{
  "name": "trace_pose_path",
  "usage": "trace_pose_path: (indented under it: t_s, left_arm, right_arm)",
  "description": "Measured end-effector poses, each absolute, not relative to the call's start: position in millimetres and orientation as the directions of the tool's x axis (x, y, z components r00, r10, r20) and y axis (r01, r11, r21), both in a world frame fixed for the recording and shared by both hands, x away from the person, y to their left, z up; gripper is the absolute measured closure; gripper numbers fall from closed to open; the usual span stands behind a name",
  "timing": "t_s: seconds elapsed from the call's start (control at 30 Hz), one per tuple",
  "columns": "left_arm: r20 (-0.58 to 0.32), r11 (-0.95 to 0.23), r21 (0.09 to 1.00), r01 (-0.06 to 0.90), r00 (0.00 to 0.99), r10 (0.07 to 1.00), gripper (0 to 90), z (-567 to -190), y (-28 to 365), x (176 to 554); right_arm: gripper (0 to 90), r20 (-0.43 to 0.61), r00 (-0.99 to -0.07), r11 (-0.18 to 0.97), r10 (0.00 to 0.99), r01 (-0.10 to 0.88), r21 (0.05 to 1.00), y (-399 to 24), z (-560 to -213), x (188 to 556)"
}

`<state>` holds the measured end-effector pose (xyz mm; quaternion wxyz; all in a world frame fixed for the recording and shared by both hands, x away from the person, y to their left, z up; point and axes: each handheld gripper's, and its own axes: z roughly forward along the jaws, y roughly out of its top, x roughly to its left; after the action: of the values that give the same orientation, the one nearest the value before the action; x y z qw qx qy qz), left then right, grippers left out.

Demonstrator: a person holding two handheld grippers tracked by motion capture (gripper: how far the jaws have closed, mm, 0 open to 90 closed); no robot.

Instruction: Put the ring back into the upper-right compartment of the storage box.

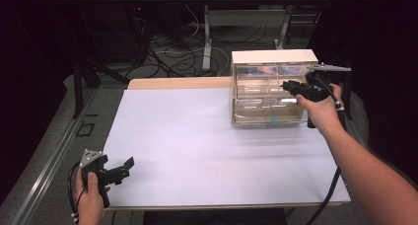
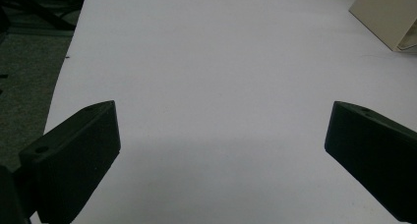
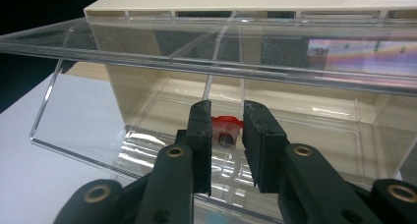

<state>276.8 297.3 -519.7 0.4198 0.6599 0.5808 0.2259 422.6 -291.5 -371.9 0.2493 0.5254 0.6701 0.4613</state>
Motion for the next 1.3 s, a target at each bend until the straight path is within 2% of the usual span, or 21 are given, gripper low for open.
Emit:
trace_pose_path:
  t_s: [0.77, 1.3]
  left_arm:
    - [-0.19, 0.027, 0.815, 0.579, 0.223, 0.956, 0.5, -520.6, 296.7, 278.0]
    - [-0.188, 0.025, 0.815, 0.579, 0.222, 0.957, 0.5, -520.8, 296.5, 278.4]
  right_arm:
    - [74.0, 0.143, -0.245, -0.012, 0.959, 0.466, 0.885, -300.1, -378.8, 441.5]
    - [73.8, 0.133, -0.228, -0.009, 0.965, 0.475, 0.88, -299.0, -382.8, 451.3]
